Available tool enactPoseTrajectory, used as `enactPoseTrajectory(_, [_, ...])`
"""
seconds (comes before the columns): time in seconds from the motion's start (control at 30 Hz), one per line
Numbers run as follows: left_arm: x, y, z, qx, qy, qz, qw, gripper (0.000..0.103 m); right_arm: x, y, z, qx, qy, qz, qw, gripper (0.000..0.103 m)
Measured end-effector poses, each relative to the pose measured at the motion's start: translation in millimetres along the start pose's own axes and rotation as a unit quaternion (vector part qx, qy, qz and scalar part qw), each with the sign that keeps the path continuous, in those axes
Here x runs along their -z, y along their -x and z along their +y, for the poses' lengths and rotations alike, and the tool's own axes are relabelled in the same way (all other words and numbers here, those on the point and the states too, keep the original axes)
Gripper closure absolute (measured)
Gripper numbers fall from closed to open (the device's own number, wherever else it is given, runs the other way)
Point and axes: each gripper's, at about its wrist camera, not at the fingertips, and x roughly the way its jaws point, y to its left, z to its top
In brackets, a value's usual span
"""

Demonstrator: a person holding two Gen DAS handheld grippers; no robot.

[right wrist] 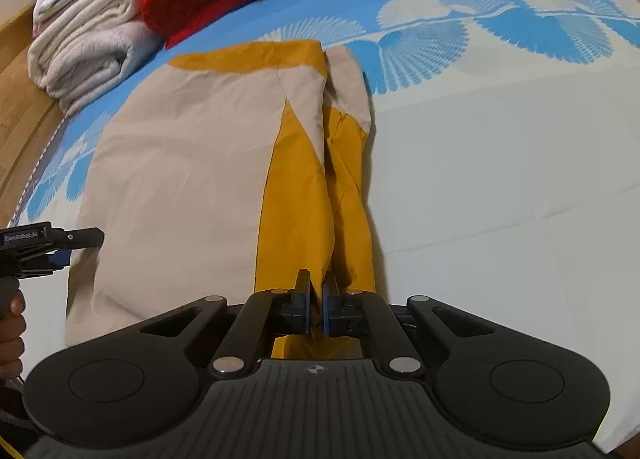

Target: Fold large clothes

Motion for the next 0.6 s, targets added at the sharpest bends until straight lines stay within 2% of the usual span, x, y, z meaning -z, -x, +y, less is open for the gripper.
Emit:
enactPoseTrajectory(0.27, [-1,5,-1,-0.006,-0.002,0.008,0.9999,0.032,2,2,-1,0.013,0.012,0.002,1.000,0.101])
enactPoseTrajectory(0.33, [5,10,0,-0.017,-0.018,0.017,0.9995,0.030,2,1,-4,0.014,0.010,0.007,1.000,0.099])
enactPoseTrajectory(0.43, [17,21,6,-0.036,-0.029,0.027,0.9986,0.025,6,-2,-7,0.037,0.019,0.013,0.999,0.095])
enactPoseTrajectory(0.47, [21,27,7,-0.045,-0.035,0.025,0.9981,0.025,7,-3,-9,0.047,0.022,0.017,0.999,0.091])
enactPoseTrajectory(0.53, [30,40,1,-0.072,-0.063,0.015,0.9953,0.025,9,-1,-14,0.071,0.022,0.016,0.997,0.091])
enactPoseTrajectory(0.6, [43,57,-14,-0.124,-0.119,-0.003,0.9851,0.023,12,8,-14,0.104,0.036,-0.003,0.994,0.091])
